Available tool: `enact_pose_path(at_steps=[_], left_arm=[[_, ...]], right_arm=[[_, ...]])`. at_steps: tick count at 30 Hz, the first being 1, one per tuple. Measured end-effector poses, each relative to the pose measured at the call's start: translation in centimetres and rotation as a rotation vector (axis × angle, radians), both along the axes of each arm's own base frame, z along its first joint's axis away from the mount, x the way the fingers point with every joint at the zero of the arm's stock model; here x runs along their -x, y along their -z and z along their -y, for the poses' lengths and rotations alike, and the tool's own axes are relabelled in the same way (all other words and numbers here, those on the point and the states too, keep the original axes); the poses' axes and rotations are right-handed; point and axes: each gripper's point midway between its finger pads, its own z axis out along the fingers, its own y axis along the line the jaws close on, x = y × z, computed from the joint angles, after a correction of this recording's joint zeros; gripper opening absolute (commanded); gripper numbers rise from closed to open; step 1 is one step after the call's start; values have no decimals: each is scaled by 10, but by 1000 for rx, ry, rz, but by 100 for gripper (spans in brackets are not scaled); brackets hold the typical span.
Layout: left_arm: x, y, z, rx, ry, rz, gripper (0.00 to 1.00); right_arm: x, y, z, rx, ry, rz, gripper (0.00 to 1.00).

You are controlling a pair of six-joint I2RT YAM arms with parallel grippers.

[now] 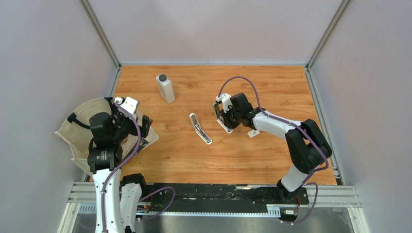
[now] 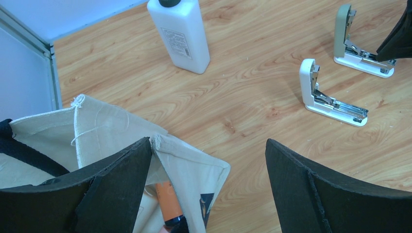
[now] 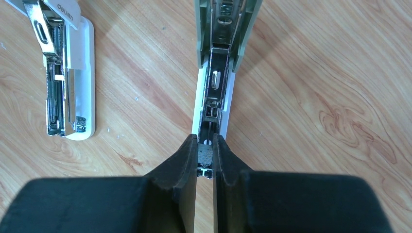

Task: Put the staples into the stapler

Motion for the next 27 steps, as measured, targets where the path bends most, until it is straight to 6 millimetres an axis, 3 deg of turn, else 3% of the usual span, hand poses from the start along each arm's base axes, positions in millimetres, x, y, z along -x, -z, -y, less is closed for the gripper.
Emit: enact_pose_path(at_steps=[12,27], left_arm=[[0,0,0,0,0,0,94],[0,0,0,0,-1,0,94]], right_arm=[[0,-11,0,-26,-28,28,12],[-2,-11,2,-16,-44,42,12]])
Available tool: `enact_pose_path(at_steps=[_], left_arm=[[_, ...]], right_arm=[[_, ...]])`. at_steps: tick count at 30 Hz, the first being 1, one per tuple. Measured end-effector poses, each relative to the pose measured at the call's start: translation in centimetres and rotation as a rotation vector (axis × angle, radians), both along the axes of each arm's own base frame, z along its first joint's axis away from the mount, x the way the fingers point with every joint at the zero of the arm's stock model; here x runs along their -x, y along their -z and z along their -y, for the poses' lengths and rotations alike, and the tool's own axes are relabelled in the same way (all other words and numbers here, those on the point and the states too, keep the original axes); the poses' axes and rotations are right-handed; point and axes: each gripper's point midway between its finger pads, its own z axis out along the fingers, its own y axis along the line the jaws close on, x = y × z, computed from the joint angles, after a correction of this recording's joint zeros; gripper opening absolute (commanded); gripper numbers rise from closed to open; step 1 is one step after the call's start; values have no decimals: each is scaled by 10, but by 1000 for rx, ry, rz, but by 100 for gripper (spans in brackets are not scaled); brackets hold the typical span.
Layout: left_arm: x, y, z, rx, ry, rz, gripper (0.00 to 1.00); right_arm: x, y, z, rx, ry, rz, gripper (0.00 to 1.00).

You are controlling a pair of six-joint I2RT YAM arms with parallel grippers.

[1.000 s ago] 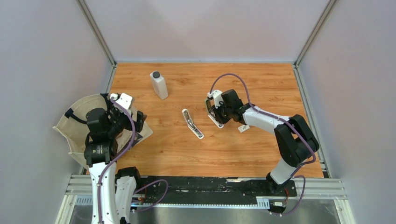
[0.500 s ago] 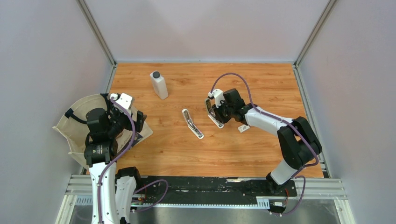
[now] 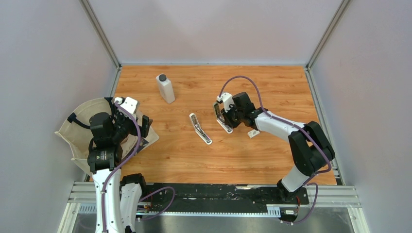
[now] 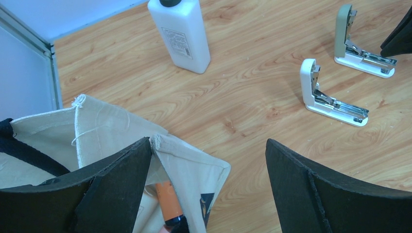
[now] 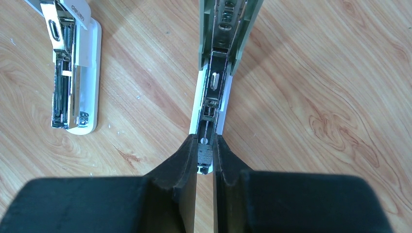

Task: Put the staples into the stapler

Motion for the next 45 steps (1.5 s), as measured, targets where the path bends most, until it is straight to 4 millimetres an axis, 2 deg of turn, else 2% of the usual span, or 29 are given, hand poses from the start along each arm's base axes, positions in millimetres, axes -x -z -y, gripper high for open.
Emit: enact_pose_path(at_steps=[21,45], left_arm=[[0,0,0,1,1,0,94],[0,0,0,1,0,0,94]], right_arm=[[4,10,2,24,0,-40,12],[4,10,2,23,0,-38,12]])
